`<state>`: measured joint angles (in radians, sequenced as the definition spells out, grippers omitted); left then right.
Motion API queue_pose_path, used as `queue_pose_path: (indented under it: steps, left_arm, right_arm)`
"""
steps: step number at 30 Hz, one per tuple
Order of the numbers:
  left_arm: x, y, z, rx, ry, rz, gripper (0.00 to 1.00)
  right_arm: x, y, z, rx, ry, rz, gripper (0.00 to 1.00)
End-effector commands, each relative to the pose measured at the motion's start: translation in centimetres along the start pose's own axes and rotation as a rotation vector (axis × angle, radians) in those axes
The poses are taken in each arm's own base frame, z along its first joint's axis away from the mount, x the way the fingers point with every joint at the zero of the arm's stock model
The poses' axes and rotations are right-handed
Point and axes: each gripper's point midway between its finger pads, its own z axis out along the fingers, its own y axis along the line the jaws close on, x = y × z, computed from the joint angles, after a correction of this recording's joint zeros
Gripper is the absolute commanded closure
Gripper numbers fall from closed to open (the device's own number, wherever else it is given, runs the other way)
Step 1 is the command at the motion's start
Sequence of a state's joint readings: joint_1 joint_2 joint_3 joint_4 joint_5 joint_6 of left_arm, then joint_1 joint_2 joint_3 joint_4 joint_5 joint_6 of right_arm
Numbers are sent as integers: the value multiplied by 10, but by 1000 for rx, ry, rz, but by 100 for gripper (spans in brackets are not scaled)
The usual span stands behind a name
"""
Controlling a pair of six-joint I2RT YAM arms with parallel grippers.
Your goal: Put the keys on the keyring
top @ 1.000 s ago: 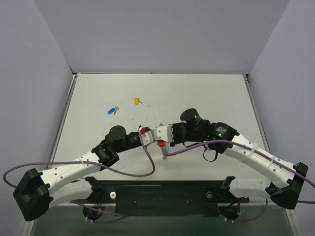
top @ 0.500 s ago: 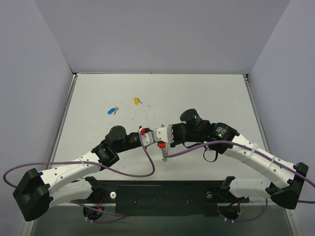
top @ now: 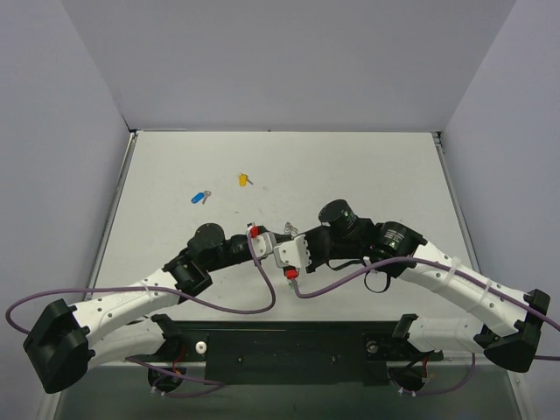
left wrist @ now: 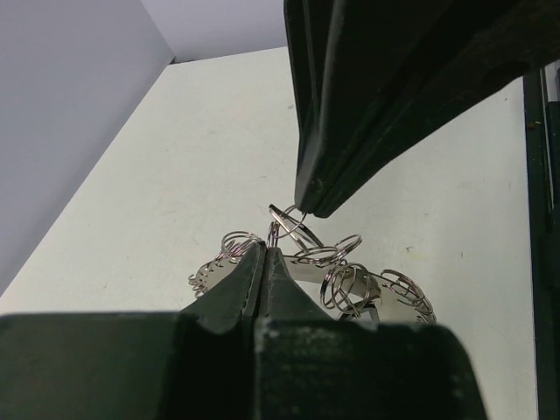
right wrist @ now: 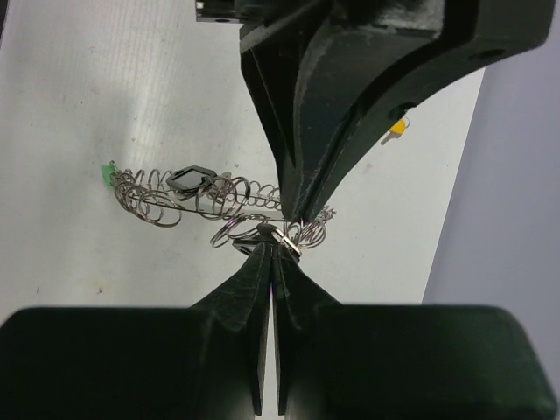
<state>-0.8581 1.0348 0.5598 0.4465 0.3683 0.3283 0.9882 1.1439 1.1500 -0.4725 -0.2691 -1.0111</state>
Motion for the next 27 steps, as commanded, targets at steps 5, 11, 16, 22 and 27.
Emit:
queue_pose_path:
  steps: [5,11,16,22,27]
  left_arm:
    - [-50,27,5,-80,-126,19,100]
    - [-50,26,5,-77,-127,17,100]
    - [-49,27,6,-75,-120,15,100]
    - [-48,27,6,-74,-114,8,100]
    - [-49,27,7,-75,-116,8,100]
  right_arm:
    - [-1,15,0,-58,6,-77,100]
    - [0,12,-2,-43,16,-78,100]
    - [-10,6,-13,-27,-44,-44,100]
    - [-4,-4,-20,25,-29,-36,83]
    - [1,-14,-14,77,-1,-24,72]
